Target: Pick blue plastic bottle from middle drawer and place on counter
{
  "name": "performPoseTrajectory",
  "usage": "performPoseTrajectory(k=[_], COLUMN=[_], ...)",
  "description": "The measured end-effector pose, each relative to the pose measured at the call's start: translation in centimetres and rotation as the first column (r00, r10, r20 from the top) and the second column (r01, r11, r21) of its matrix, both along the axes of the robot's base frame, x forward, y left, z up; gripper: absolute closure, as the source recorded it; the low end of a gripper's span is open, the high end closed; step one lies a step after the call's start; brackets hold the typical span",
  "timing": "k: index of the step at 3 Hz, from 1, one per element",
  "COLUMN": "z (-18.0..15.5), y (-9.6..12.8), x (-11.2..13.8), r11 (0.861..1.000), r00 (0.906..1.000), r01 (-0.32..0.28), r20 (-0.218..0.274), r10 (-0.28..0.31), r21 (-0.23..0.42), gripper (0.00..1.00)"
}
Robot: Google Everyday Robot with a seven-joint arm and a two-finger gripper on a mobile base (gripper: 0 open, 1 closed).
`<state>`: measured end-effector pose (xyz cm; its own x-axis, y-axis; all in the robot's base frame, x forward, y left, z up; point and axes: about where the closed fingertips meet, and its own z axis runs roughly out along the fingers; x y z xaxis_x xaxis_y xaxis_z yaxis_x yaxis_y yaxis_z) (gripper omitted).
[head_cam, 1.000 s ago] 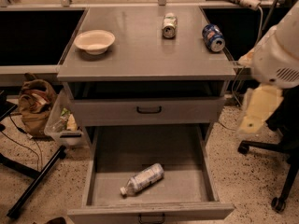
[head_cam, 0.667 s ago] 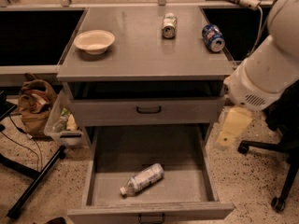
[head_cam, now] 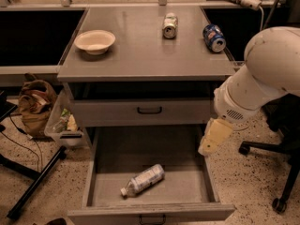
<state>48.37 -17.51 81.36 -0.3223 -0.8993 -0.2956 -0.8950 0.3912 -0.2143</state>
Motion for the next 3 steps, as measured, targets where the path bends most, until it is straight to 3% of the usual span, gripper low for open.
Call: performPoseTrajectory(k=[1,2,3], z=[0.0,-2.6,-7.6], y=[0.0,1.4,4.7], x=[0.0,0.7,2.4], r11=[1.000,0.998,0.988], r00=[1.0000,0.9988,0.9896], r01=[0.000,-0.046,-0.137], r20=[0.000,-0.015,-0.034], r10=[0.000,0.046,0.140], r21=[0.000,0.033,0.069], gripper=[0.00,0.00,0.00])
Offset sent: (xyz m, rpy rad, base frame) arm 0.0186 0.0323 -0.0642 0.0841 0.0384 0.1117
